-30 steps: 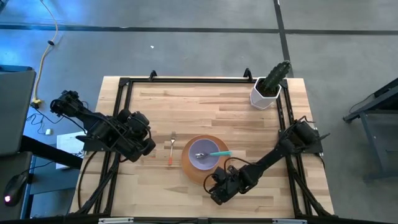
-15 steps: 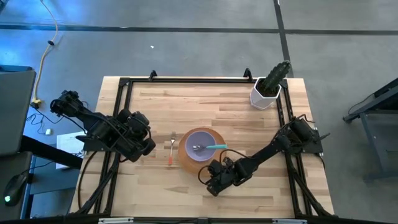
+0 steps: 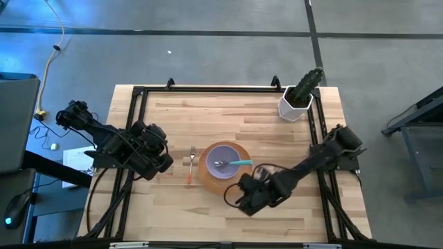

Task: Set table place
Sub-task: Return to Home Position

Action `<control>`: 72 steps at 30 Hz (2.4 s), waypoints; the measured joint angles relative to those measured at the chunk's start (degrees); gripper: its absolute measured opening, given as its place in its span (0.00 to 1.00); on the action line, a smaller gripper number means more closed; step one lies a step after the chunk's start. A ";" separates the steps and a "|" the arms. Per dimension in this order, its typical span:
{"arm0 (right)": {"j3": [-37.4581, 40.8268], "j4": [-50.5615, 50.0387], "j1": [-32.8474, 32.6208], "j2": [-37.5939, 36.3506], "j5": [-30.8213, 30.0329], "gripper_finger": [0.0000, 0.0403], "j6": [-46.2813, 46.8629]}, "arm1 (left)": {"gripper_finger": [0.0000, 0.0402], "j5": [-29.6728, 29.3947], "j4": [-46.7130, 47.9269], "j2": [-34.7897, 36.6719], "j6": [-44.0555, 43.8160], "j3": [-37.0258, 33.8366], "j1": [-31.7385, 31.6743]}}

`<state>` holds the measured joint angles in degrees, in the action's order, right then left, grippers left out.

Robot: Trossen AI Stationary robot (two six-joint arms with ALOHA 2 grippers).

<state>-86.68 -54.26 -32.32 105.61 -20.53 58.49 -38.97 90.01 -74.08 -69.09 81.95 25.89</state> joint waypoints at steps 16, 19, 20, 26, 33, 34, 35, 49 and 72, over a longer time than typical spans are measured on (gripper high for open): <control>3.06 -30.40 -13.99 -30.60 -27.79 0.00 16.83 | 0.00 -2.96 -13.60 0.89 0.54 -11.90 0.04; 10.05 -27.27 -18.88 -37.16 -32.41 0.00 19.31 | 0.00 -3.05 -24.30 2.56 3.10 -17.89 0.04; 12.46 -25.69 -20.08 -39.39 -33.80 0.00 19.67 | 0.00 -2.88 -28.87 3.29 4.81 -20.22 0.00; 27.98 -13.04 -24.28 -52.62 -41.03 0.00 17.66 | 0.00 -1.54 -57.71 9.81 17.93 -33.63 -2.01; 43.29 11.43 -22.14 -66.73 -42.28 0.00 1.09 | 0.00 6.74 -77.78 17.44 27.44 -45.79 -10.71; 45.13 15.61 -21.32 -68.45 -41.43 0.00 -2.85 | 0.00 8.40 -80.63 17.86 29.51 -46.79 -12.02; 46.93 19.96 -20.27 -70.24 -40.55 0.00 -7.02 | 0.00 10.07 -83.21 18.18 31.88 -47.60 -13.50; 71.48 67.42 1.68 -82.47 -13.68 0.00 -34.06 | 0.00 29.38 -87.25 18.91 47.38 -50.30 -22.49; 74.76 64.27 36.05 -89.83 21.57 0.00 -33.93 | 0.00 28.89 -95.91 36.04 42.79 -64.97 -22.51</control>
<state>-11.92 10.01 3.73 15.78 1.04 24.56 -10.08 -5.90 -38.04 -26.30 16.98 3.38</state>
